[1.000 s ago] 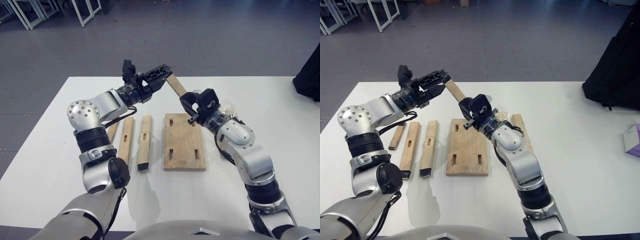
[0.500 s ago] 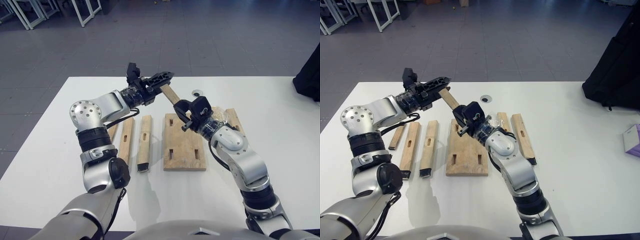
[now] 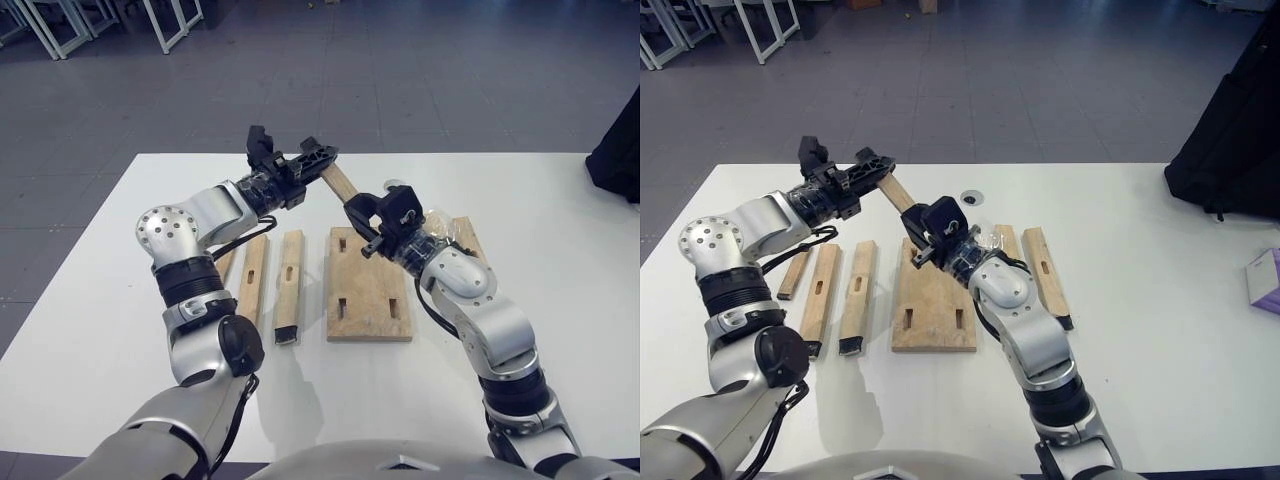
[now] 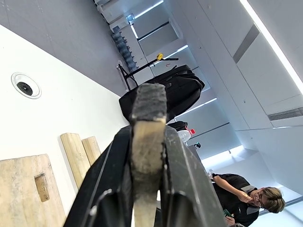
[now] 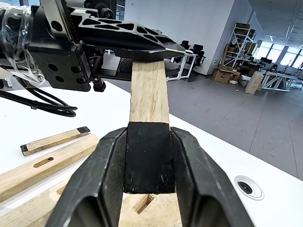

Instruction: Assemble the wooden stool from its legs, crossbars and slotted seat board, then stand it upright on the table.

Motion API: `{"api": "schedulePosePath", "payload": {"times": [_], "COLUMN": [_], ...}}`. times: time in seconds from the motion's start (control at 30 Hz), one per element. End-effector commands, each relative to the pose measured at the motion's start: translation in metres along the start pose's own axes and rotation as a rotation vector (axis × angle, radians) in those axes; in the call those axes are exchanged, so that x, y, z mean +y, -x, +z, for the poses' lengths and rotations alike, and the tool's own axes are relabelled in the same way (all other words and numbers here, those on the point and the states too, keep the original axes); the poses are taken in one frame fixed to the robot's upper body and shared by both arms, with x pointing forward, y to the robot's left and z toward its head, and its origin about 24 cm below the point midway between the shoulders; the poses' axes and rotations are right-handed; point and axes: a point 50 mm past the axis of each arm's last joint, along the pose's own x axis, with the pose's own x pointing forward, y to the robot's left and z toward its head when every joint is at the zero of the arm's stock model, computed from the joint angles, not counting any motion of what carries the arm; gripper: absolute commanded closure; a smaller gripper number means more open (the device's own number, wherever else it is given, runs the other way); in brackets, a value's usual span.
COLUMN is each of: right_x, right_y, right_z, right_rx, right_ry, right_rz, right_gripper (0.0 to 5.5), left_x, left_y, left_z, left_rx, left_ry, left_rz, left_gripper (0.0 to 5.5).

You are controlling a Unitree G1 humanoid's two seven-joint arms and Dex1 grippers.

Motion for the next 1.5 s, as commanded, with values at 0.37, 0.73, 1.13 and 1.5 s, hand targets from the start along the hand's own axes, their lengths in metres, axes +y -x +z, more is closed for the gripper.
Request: {"api": "schedulePosePath", "payload": {"times": [0.37,0.73,1.13,1.5], "right_x": [-0.009,-0.015,-0.015,-0.016], "right_y": [0.009,0.038,0.037,0.038], "right_z": [-0.004,-0.028,-0.028,-0.029], "right_rx": [0.072,0.171,0.172,0.18], "right_ry": [0.024,-0.054,-0.068,-0.055], "right_rz": [-0.071,-0.441,-0.453,-0.436], "right_gripper": [2.28,1.89,1.89,1.89], "left_x": [-0.002,0.009,0.041,0.051], "left_y": [0.051,0.099,0.119,0.125], "left_z": [0.033,-0.005,-0.035,-0.047], "left_rx": [-0.187,-0.343,-0.388,-0.381], "left_ry": [-0.238,-0.828,-0.764,-0.734], "left_rz": [0.21,0.785,0.899,0.944], "left_gripper": [5.07,5.07,5.07,5.07]}}
